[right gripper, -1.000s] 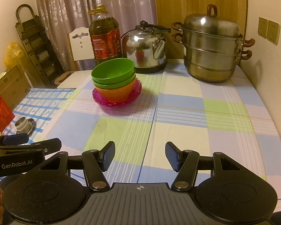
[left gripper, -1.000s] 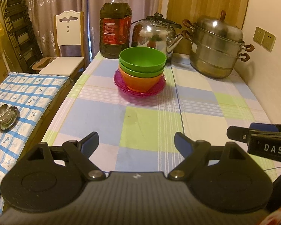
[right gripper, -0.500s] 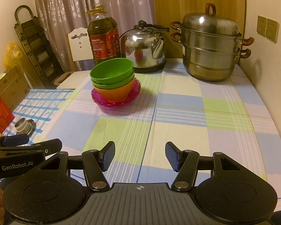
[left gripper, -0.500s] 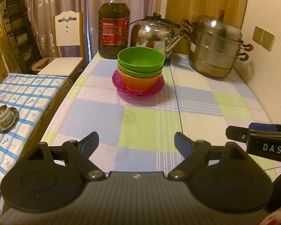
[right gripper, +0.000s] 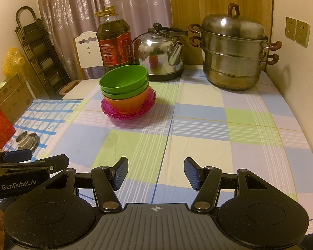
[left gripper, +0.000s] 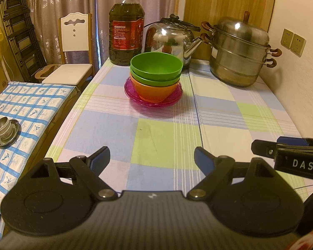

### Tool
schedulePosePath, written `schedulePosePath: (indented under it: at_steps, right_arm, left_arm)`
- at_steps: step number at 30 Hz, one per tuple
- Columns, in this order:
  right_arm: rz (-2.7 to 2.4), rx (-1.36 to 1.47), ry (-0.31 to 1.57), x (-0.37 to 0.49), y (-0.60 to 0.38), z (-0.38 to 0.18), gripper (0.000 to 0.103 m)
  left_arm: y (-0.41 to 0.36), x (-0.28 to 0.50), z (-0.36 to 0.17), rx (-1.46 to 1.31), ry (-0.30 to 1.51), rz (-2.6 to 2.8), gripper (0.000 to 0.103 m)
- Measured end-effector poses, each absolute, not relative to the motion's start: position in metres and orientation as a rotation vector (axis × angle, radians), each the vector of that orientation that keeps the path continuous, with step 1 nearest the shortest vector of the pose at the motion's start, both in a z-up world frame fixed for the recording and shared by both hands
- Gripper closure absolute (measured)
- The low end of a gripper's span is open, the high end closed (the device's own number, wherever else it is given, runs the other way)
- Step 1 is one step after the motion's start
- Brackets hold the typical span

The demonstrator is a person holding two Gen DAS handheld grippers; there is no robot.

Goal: Organize plates and bowls

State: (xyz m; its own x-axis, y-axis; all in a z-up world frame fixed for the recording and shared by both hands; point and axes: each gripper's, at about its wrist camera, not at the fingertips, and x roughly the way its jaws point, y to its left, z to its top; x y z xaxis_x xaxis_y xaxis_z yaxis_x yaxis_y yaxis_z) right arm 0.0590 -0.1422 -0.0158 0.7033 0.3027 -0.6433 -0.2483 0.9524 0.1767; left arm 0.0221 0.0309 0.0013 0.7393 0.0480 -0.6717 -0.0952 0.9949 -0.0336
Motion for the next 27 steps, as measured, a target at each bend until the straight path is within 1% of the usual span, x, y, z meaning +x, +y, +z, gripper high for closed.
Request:
schedulePosePath:
  at_steps: [27]
  right_arm:
    - [0.303, 0.081, 0.729, 0.061, -0.145, -0.0155, 0.044]
  left_arm:
    - [0.0309, 0.022, 0.0011, -0.068, 0.735, 0.078, 0.017]
